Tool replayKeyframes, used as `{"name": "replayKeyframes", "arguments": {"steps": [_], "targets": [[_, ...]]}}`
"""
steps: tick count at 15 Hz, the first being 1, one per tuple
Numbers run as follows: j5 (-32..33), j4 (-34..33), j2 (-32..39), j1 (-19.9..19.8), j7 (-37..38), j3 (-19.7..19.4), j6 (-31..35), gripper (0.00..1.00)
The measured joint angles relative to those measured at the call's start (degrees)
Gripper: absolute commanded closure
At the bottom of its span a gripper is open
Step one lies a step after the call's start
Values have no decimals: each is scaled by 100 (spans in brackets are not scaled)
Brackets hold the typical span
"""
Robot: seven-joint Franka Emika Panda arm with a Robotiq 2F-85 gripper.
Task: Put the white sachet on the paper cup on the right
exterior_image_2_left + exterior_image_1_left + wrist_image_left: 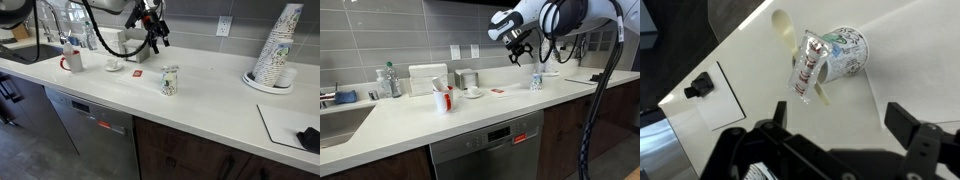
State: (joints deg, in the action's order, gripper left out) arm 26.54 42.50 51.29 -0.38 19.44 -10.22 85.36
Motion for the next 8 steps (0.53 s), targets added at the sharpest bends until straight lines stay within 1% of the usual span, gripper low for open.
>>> {"name": "replayKeyframes", "arguments": {"steps": [2,4,6,8], "targets": [[-2,44,-173,20,-457,144,-20,0],[1,135,-356,78,-849,196,-331,0],[71,196,-515,148,-919,168,-831,0],[167,259,-668,213,-709,64,-1299,0]]}}
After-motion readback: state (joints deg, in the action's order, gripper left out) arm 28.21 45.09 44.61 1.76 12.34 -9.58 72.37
